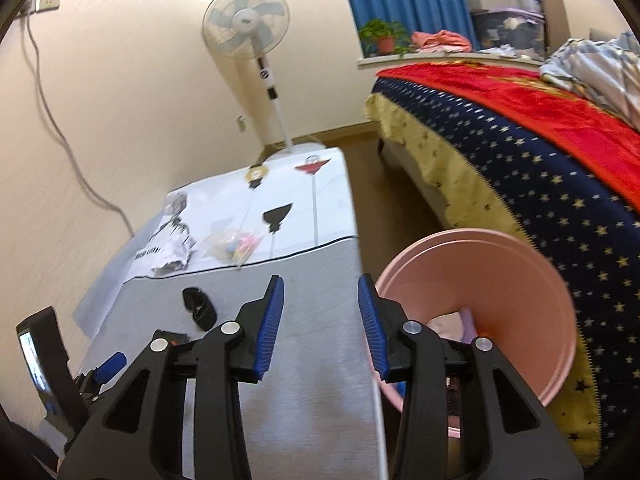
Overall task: Collect trash
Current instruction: 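Move the left gripper to the black crab-print snack packet while the right gripper approaches the black elastic band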
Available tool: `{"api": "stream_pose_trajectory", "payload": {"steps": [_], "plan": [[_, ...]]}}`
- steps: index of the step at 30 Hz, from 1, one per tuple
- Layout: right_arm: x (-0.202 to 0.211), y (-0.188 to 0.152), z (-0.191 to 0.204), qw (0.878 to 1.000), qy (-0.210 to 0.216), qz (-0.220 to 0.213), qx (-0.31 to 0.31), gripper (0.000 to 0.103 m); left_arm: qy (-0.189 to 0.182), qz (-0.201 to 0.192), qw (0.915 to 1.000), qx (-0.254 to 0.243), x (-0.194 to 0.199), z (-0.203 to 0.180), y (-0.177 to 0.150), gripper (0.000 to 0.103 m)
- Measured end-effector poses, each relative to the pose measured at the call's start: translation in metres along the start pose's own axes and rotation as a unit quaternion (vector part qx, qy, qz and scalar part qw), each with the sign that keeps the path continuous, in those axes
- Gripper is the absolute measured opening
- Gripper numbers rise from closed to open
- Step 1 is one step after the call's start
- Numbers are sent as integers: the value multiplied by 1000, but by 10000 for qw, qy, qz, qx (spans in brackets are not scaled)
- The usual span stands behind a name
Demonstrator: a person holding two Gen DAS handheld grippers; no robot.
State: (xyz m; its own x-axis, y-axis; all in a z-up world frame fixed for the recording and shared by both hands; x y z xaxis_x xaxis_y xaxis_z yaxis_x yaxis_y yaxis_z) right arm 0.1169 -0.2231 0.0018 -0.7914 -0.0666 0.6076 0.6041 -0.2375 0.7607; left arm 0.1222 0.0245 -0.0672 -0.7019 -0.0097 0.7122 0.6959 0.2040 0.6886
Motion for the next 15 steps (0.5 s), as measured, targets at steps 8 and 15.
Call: {"api": "stream_pose_trajectory", "payload": {"steps": [8,15], "plan": [[-22,-8,20,9995,229,208,90,40,98,553,9984,40,-26,7,-9,86],[-43,-16,42,9976,549,373,179,41,205,629,9973,319,-35,23,-7,82]]}}
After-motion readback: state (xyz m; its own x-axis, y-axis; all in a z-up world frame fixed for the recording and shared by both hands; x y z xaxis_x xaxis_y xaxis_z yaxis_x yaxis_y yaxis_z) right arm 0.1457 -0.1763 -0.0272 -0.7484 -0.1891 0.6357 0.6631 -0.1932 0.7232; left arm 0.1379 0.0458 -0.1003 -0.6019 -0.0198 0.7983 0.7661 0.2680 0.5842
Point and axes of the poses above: each gripper's, at about its wrist camera, not at the fingertips, and x roughly against the way its jaws point, z to its left, y to its top, the point moved 3 cm from there along -x, roughly the way its jaws point, and after that the axes turned 5 degrees about -y, right-handed, at the moved point
